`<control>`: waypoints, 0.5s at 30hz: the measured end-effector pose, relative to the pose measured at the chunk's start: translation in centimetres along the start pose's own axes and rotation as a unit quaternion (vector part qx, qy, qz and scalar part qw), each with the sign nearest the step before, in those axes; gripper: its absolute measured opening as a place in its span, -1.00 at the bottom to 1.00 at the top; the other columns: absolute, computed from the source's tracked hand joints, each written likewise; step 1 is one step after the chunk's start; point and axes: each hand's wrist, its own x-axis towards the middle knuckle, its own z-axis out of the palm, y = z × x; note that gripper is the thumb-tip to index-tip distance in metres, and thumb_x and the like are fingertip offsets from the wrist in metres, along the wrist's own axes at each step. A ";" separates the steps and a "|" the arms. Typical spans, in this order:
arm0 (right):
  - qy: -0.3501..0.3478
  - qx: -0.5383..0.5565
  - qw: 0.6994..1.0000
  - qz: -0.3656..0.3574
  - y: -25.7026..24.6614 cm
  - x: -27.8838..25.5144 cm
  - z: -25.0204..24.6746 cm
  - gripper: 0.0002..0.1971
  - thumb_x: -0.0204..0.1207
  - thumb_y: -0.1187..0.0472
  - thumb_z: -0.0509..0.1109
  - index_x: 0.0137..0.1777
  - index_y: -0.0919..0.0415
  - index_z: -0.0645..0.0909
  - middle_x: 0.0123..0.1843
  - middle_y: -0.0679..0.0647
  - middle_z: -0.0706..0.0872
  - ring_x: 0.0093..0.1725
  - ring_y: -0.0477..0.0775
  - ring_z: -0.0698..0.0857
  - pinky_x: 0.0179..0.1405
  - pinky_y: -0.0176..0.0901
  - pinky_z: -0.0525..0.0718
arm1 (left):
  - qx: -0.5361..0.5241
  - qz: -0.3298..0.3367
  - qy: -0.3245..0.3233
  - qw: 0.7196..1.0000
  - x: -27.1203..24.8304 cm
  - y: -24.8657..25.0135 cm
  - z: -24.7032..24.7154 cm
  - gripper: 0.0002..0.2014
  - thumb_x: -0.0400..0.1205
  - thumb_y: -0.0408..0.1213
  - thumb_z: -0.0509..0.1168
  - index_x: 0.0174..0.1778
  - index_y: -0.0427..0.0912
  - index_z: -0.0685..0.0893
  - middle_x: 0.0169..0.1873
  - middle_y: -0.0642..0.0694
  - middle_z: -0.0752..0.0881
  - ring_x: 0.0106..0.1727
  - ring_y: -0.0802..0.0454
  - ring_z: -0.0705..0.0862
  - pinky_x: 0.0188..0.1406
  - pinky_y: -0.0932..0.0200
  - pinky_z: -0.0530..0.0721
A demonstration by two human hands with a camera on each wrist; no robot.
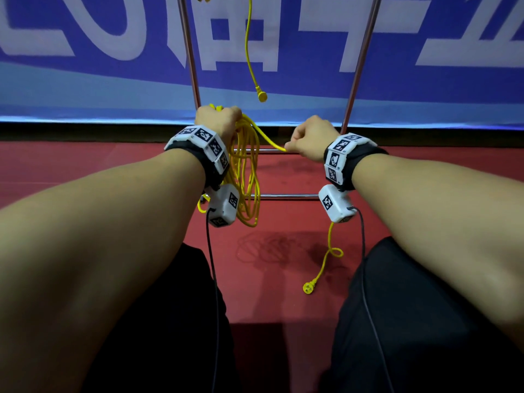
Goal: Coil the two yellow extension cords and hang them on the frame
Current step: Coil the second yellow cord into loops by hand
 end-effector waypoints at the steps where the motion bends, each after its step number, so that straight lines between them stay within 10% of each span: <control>1: -0.003 -0.005 1.000 -0.022 -0.5 -0.2 0.2 -0.79 0.43 0.08 0.54 -0.28 0.24 0.77 -0.35 0.14 0.73 -0.25 0.10 0.65 -0.23 -0.15 0.54 | 0.000 0.004 0.000 1.000 0.0 0.0 0.0 -0.77 0.52 -0.27 0.40 -0.33 -0.18 0.45 -0.42 -0.19 0.48 -0.42 -0.08 0.46 -0.52 0.15 0.38; 8: -0.038 0.223 0.964 -0.137 -4.9 -1.3 0.5 -0.87 0.14 0.24 0.29 -0.54 0.25 0.61 -0.58 0.13 0.53 -0.57 -0.03 0.46 -0.49 -0.28 0.42 | 0.054 0.005 -0.029 0.998 -0.6 -0.2 0.8 -0.73 0.43 -0.08 0.43 -0.29 -0.22 0.58 -0.47 -0.13 0.58 -0.42 -0.12 0.59 -0.38 0.08 0.52; 15: -0.052 0.385 0.914 -0.122 -5.1 -0.1 1.0 -0.68 0.44 0.73 0.27 -0.27 0.31 0.61 -0.47 0.20 0.58 -0.51 -0.07 0.69 -0.47 -0.30 0.66 | 0.082 0.018 -0.041 0.996 -0.4 -0.7 1.3 -0.74 0.59 -0.25 0.34 -0.39 -0.18 0.49 -0.55 -0.05 0.52 -0.56 0.04 0.53 -0.74 0.43 0.35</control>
